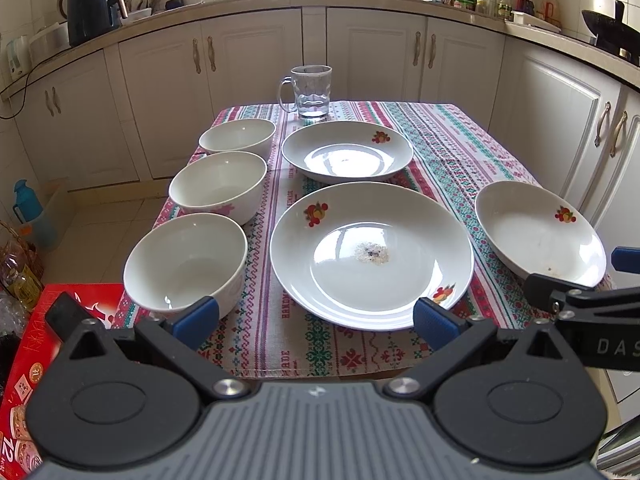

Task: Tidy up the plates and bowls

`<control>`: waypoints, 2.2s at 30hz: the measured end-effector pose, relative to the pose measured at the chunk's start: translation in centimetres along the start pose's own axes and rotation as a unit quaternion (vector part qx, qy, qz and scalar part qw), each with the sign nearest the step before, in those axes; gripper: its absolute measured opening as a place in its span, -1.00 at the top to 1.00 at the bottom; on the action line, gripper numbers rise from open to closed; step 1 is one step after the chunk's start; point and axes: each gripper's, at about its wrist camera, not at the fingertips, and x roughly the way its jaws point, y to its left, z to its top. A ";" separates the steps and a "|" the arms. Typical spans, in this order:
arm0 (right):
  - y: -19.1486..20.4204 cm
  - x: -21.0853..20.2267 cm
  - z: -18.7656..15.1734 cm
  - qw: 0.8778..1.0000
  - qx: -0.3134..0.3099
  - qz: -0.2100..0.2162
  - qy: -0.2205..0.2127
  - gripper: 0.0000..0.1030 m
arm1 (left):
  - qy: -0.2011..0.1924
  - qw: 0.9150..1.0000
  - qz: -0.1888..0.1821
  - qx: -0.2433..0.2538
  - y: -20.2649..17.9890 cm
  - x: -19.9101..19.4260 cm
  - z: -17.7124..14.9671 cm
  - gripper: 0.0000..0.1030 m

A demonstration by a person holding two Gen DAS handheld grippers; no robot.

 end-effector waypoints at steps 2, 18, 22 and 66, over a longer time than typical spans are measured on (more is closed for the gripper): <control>0.0 0.0 0.0 1.000 0.000 0.000 0.000 -1.00 | 0.000 1.000 0.000 0.000 0.0 0.0 0.0 -0.99; 0.0 -0.3 0.2 1.000 -0.005 -0.002 -0.004 -1.00 | -0.002 1.000 0.000 -0.001 0.2 -0.3 0.1 -0.99; 0.1 -0.3 0.2 1.000 -0.005 -0.001 -0.004 -1.00 | -0.003 1.000 -0.001 -0.001 0.2 -0.3 0.1 -0.99; -1.6 -1.2 0.8 0.997 -0.041 0.006 -0.059 -1.00 | -0.019 0.998 -0.058 0.034 0.0 0.3 3.2 -0.99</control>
